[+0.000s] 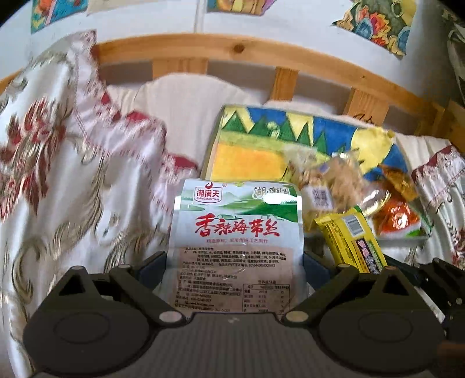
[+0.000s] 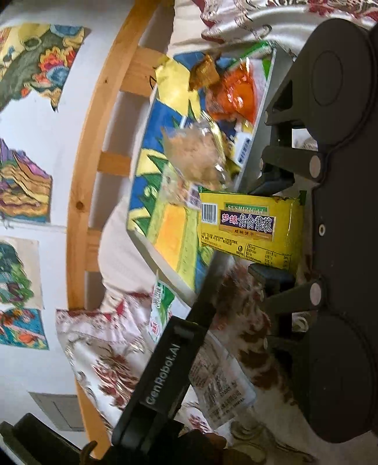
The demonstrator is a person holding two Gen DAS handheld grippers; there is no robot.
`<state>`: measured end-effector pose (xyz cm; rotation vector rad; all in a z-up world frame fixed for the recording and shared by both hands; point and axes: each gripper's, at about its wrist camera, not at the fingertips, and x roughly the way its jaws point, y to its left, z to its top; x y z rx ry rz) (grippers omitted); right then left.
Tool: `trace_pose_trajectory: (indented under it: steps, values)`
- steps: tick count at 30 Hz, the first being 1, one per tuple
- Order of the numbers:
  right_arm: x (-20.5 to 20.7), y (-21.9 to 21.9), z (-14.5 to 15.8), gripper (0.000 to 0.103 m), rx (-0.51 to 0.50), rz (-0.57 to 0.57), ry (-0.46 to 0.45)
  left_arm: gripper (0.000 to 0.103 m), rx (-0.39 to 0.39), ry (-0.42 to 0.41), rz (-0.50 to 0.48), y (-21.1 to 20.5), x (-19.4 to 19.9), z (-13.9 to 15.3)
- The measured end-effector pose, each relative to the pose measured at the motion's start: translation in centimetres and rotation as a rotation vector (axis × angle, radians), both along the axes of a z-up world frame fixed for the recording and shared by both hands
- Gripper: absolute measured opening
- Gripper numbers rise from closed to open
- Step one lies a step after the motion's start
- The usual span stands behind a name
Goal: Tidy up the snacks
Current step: 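Carry the seaweed pack over the tray with the left tool while the right tool carries the yellow bar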
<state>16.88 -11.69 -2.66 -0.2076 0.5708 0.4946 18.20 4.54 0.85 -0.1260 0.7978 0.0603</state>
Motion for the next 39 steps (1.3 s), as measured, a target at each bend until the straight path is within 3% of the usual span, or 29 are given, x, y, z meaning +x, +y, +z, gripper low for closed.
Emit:
trace_pose_trajectory:
  steps: [9, 16, 27, 39]
  values:
    - [3.3, -2.8, 2.1, 0.052, 0.048, -0.102, -0.103, 0.098, 0.017, -0.058, -0.015, -2.0, 4.9, 2.7]
    - [7.6, -5.8, 3.2, 0.052, 0.05, -0.186, -0.182, 0.098, 0.051, -0.054, -0.004, -4.1, 9.3, 2.8]
    - [12.1, -7.2, 0.5, 0.052, -0.039, -0.21, -0.17, 0.098, 0.058, 0.019, 0.018, -5.5, 14.5, -0.8]
    - [13.3, -6.4, -0.7, 0.05, -0.065, -0.187, -0.146, 0.098, 0.04, 0.033, 0.035, -5.3, 15.1, -2.9]
